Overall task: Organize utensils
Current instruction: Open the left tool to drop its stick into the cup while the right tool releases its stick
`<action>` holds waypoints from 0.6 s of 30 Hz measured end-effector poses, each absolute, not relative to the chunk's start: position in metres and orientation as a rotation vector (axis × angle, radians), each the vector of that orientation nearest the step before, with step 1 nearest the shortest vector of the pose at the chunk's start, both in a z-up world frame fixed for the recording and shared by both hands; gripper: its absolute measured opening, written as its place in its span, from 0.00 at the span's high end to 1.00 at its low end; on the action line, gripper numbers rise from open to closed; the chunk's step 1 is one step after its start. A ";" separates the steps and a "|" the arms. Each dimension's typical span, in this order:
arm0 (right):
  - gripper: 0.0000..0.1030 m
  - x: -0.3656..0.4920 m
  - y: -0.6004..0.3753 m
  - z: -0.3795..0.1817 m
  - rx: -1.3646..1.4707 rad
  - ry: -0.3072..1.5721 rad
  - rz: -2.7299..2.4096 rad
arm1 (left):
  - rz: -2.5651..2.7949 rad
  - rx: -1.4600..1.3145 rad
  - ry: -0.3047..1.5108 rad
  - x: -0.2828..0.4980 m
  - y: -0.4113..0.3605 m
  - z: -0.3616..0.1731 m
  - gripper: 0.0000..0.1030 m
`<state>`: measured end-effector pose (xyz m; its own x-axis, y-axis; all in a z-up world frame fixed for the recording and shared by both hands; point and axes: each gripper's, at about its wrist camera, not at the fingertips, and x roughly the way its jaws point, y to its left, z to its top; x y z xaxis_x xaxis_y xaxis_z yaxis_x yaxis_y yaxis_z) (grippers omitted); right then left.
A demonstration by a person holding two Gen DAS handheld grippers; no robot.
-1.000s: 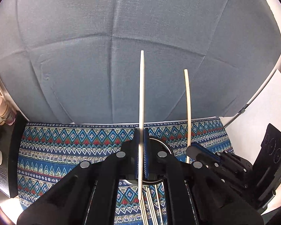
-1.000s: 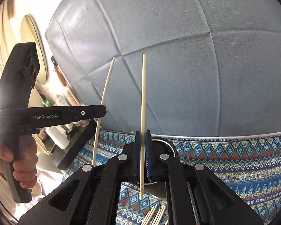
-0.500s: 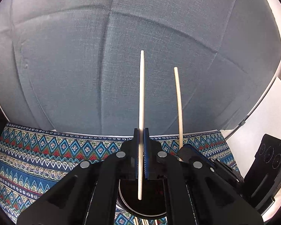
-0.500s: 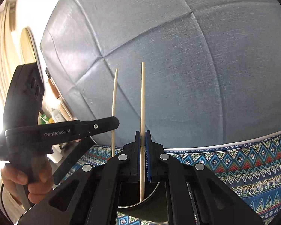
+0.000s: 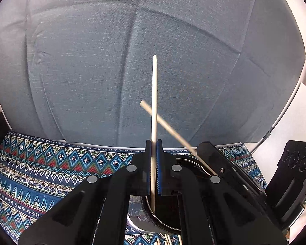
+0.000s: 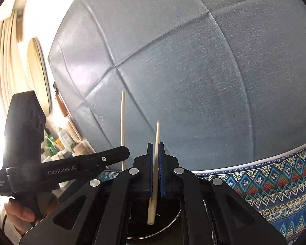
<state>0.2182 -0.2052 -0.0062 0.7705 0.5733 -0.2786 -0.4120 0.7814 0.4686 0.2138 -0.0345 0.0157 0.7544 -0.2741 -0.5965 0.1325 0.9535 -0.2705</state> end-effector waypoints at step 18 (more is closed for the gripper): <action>0.94 0.218 -0.181 -0.001 0.211 0.668 0.490 | -0.230 -0.252 0.743 0.211 -0.033 0.000 0.70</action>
<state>0.2177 -0.1815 -0.0015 0.6770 0.4987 -0.5412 -0.3663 0.8662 0.3400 0.2107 -0.0328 0.0001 0.7139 -0.2937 -0.6357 0.1163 0.9449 -0.3060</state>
